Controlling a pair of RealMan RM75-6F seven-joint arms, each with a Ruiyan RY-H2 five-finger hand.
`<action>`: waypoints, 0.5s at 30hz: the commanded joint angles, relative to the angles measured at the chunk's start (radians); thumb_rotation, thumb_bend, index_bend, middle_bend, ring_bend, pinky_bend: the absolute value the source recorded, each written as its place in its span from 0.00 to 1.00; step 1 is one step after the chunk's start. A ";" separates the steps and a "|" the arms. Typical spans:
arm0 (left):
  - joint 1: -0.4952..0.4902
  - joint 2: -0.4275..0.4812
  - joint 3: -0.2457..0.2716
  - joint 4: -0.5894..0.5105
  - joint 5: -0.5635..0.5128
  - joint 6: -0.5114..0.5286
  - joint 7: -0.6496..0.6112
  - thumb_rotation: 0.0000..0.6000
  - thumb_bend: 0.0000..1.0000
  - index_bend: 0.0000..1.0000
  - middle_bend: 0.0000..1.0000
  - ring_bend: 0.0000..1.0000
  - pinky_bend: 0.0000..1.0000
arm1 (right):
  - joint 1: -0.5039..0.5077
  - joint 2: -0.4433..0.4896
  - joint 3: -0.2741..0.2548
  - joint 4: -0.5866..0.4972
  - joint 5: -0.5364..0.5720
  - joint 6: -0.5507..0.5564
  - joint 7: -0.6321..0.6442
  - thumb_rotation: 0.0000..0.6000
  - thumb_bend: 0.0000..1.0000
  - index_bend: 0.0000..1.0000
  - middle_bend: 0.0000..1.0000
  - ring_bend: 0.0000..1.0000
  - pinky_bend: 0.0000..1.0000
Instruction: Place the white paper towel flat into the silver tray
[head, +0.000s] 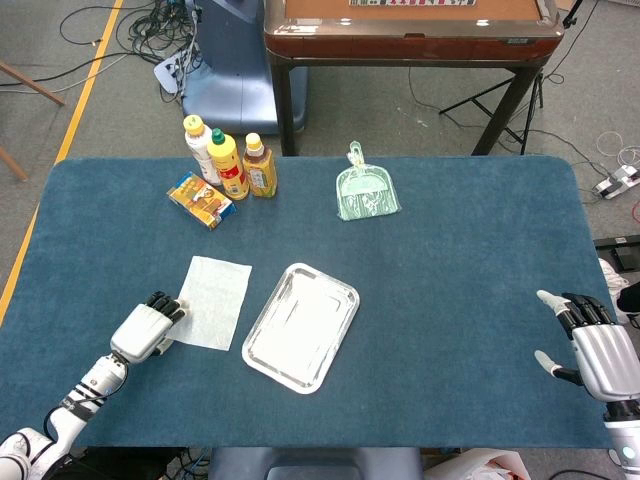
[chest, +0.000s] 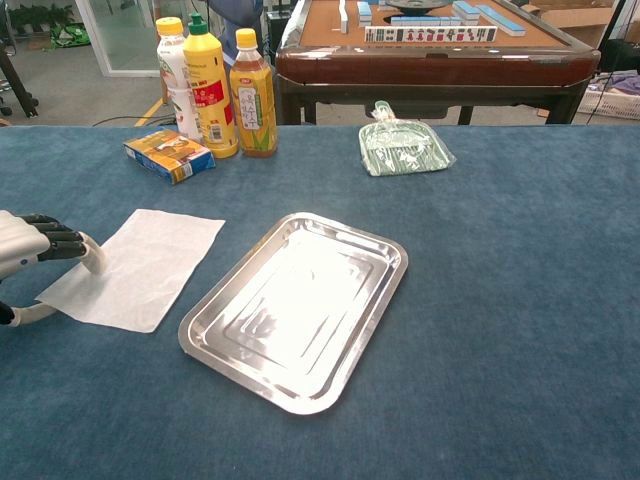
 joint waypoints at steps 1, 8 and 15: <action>-0.007 -0.015 0.001 0.016 -0.001 0.008 -0.020 1.00 0.30 0.33 0.24 0.23 0.18 | -0.001 0.001 0.000 0.000 0.000 0.002 0.001 1.00 0.20 0.18 0.26 0.16 0.17; -0.012 -0.028 0.006 0.039 0.000 0.029 -0.057 1.00 0.30 0.42 0.24 0.23 0.18 | -0.001 0.001 0.002 0.002 0.003 -0.002 0.002 1.00 0.20 0.18 0.26 0.16 0.17; -0.018 -0.023 0.006 0.038 -0.005 0.045 -0.094 1.00 0.35 0.47 0.24 0.23 0.18 | 0.002 0.000 0.004 0.002 0.006 -0.008 0.002 1.00 0.20 0.18 0.26 0.16 0.17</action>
